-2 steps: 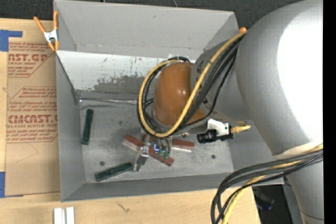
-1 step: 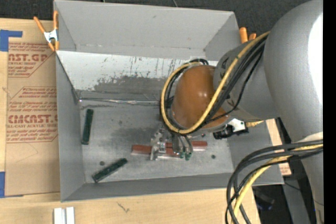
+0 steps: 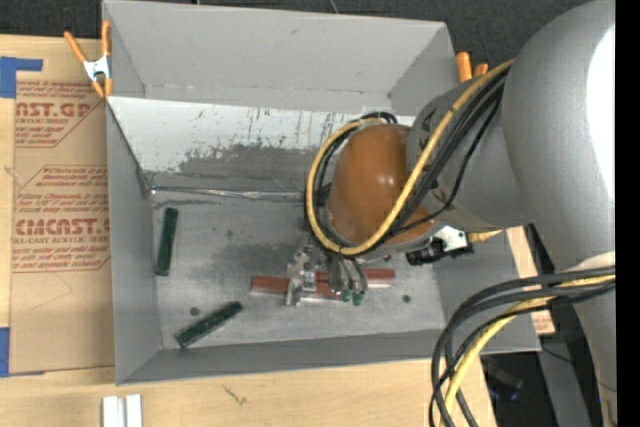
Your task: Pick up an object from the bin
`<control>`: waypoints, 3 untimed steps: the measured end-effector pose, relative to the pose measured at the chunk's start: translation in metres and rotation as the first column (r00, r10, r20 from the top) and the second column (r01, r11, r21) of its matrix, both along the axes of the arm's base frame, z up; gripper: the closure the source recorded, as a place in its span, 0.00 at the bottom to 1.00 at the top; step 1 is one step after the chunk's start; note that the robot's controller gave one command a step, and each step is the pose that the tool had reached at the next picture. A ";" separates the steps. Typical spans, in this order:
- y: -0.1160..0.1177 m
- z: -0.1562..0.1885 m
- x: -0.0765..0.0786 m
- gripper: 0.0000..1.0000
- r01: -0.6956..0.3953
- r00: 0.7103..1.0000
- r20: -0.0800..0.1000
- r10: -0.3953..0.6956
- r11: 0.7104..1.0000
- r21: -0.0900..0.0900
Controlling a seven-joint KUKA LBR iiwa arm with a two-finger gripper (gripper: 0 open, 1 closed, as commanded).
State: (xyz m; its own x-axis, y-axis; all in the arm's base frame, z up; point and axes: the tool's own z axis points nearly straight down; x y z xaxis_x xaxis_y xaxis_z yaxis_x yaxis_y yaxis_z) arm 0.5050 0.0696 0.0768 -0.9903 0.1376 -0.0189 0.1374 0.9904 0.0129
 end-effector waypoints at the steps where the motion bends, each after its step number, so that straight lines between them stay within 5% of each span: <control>1: 0.000 0.002 0.000 1.00 0.000 1.000 -0.003 0.000 1.000 -0.001; 3: -0.002 0.019 -0.004 1.00 0.000 1.000 -0.021 -0.001 1.000 -0.009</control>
Offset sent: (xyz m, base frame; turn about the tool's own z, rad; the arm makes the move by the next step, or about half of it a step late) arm -0.0001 0.0000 0.0367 -0.0001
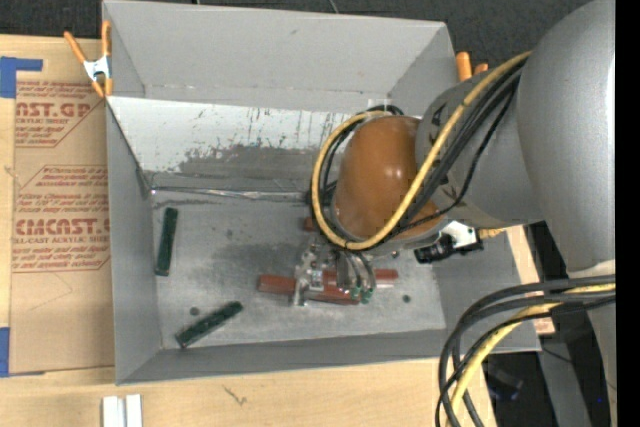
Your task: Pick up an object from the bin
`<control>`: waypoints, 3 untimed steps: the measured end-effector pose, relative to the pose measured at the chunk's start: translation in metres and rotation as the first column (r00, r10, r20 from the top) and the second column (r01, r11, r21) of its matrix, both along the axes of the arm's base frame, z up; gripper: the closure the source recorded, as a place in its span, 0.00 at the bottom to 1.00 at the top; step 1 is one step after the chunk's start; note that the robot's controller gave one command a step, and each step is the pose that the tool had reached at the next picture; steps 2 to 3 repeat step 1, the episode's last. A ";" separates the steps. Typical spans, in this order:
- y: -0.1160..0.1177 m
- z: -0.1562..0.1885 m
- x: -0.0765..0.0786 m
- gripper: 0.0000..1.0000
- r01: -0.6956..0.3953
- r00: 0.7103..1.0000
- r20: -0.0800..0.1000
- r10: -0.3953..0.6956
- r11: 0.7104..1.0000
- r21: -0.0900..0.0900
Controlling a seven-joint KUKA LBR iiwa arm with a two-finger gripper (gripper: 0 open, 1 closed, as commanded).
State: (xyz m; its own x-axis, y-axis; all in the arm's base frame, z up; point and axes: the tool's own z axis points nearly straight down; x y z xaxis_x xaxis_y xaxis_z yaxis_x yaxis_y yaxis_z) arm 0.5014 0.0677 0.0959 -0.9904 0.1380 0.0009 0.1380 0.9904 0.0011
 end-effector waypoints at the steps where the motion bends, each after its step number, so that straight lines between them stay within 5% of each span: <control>1: 0.000 0.011 0.000 1.00 0.001 1.000 0.001 -0.001 1.000 0.000; 3: 0.000 0.011 0.000 1.00 0.001 1.000 0.001 -0.001 1.000 0.000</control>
Offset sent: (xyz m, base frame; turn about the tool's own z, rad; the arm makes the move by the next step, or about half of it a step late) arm 0.0001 0.0000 0.0637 0.0000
